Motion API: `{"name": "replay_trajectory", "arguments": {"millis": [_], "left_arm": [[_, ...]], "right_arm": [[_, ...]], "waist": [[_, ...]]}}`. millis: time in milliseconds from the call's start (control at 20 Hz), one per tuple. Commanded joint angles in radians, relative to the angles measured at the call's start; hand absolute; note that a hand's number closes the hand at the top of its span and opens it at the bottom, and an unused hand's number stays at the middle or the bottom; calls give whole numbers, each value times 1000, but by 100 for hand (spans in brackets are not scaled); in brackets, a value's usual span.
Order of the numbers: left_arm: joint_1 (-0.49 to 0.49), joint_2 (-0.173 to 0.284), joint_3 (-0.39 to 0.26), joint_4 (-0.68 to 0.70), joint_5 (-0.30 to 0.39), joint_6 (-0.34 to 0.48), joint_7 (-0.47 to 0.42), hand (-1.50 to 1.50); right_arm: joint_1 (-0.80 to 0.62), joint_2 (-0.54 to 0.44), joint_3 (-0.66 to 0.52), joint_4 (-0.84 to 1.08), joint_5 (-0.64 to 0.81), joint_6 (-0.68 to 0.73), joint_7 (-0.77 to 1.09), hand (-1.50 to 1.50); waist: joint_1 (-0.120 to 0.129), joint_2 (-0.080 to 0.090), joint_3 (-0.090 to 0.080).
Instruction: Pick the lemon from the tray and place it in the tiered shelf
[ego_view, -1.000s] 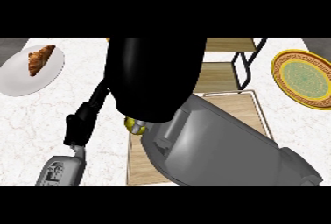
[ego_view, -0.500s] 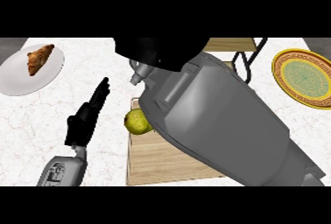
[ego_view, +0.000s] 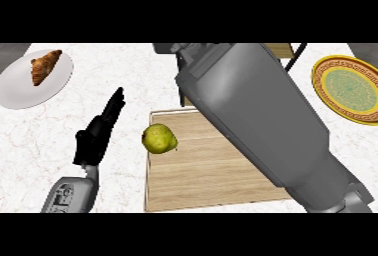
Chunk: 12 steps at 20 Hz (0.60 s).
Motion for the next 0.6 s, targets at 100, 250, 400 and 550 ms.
{"name": "replay_trajectory", "arguments": {"millis": [100,250,400,550], "left_arm": [[18,7,2,-38,-1,-6,8,0],[-26,-11,1,45,-10,-1,-30,0],[54,-19,-31,-70,-10,-4,16,0],[-4,-5,-5,-11,-1,-15,-11,0]], "right_arm": [[35,-37,-23,123,52,-94,-102,150],[36,6,-55,162,67,-171,-93,150],[57,-29,-117,228,78,-280,-96,150],[91,14,-169,155,-5,-477,-147,150]], "waist": [[4,2,0],[-2,3,0],[13,3,1],[14,10,1]]}}
